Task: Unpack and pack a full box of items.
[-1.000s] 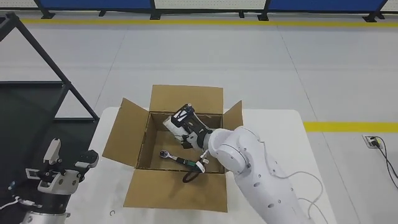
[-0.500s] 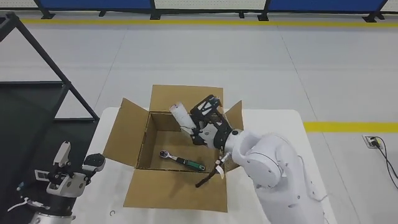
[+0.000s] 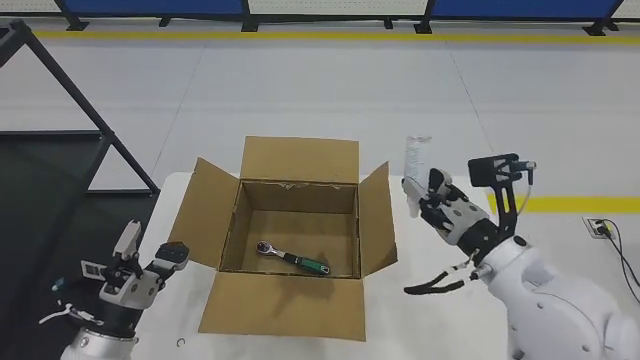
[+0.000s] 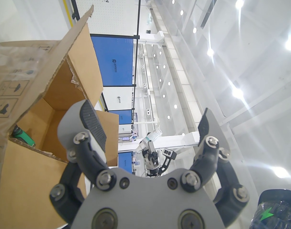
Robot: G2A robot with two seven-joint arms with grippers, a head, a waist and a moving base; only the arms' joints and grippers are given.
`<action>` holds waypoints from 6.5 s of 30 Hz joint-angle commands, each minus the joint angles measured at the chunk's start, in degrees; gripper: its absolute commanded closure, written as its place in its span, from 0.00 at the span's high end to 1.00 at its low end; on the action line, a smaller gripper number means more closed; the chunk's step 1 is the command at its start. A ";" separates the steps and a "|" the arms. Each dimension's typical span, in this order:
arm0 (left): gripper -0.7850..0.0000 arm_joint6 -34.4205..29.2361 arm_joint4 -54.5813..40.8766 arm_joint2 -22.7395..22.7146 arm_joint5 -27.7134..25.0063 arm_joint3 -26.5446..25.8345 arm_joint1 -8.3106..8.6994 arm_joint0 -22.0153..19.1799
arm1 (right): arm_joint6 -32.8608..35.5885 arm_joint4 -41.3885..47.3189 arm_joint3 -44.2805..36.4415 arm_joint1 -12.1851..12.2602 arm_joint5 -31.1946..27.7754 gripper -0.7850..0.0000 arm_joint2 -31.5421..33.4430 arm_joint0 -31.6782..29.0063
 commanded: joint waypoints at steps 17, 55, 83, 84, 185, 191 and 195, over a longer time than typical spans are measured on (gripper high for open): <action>1.00 0.64 0.69 0.86 0.54 0.02 0.06 -0.76 | -1.91 -6.07 1.43 0.45 7.79 0.00 3.45 -2.07; 1.00 0.64 0.69 0.86 0.54 0.02 0.06 -0.76 | 15.49 -22.89 53.90 3.96 18.19 0.02 5.49 15.47; 1.00 0.64 0.69 0.86 0.54 0.02 0.06 -0.76 | 17.19 -19.42 37.33 5.06 17.36 0.88 3.39 12.41; 1.00 0.64 0.69 0.86 0.54 0.02 0.06 -0.76 | 17.27 -19.26 36.14 5.05 17.27 0.89 2.99 12.21; 1.00 -0.95 -12.43 -13.62 -0.24 2.07 0.00 4.00 | 13.29 9.81 90.00 -19.00 -8.05 1.00 -63.59 54.31; 1.00 -0.94 -12.68 -13.75 -0.40 2.33 0.01 4.02 | 14.59 11.02 92.99 -20.45 -12.79 1.00 -63.78 55.27; 1.00 -1.02 -12.78 -13.67 -0.47 2.29 0.01 4.05 | 15.20 11.26 93.88 -20.88 -14.62 1.00 -63.53 55.83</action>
